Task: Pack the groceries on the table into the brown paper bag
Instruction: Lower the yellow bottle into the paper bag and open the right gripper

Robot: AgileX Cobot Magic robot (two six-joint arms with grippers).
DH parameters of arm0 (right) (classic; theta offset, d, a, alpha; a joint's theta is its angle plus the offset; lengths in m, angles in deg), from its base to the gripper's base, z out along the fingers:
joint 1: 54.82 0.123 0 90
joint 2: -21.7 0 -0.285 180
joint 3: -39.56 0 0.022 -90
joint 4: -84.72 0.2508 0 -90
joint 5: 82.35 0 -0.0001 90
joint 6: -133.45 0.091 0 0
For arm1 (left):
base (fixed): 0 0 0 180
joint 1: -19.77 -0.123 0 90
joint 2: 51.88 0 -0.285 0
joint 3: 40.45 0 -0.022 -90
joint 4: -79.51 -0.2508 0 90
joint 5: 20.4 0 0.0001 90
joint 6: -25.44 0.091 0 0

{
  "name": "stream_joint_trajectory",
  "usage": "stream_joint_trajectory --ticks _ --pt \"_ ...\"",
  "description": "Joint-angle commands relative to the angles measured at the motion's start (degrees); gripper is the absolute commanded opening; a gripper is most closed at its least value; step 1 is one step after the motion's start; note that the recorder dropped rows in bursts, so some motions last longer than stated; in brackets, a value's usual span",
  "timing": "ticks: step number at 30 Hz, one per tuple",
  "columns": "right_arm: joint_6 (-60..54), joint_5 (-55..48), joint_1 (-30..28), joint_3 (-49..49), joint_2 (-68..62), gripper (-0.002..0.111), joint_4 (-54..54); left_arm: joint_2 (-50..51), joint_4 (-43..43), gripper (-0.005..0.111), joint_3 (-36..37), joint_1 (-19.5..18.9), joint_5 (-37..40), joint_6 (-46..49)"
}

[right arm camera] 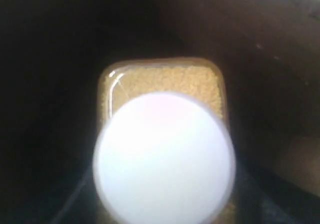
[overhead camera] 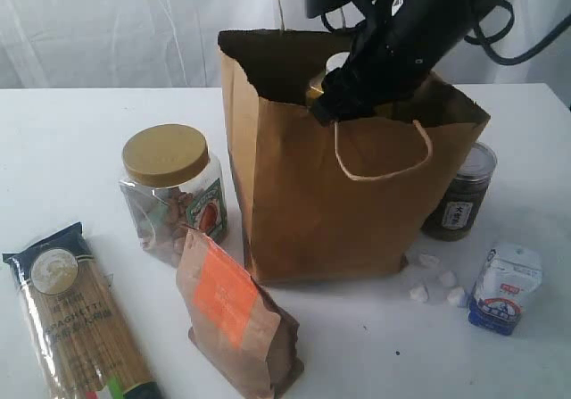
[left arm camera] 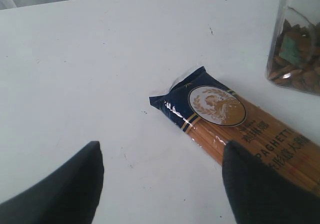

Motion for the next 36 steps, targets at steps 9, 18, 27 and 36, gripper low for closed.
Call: stream_joint_trajectory --ticks 9,18,27,36 --pt "8.52 3.52 -2.04 -0.34 -3.18 0.000 -0.75 -0.24 -0.23 0.070 0.18 0.52 -0.17 0.00" --pt "11.25 5.62 -2.04 -0.34 -2.93 0.000 0.49 -0.24 -0.23 0.070 0.18 0.52 -0.17 0.00" --pt "10.93 3.52 -2.04 -0.34 2.58 0.000 1.83 -0.24 -0.23 0.070 0.18 0.52 -0.17 0.00" --pt "11.46 0.81 -2.04 -0.34 4.18 0.000 5.41 -0.24 -0.23 0.070 0.18 0.52 -0.17 0.00"
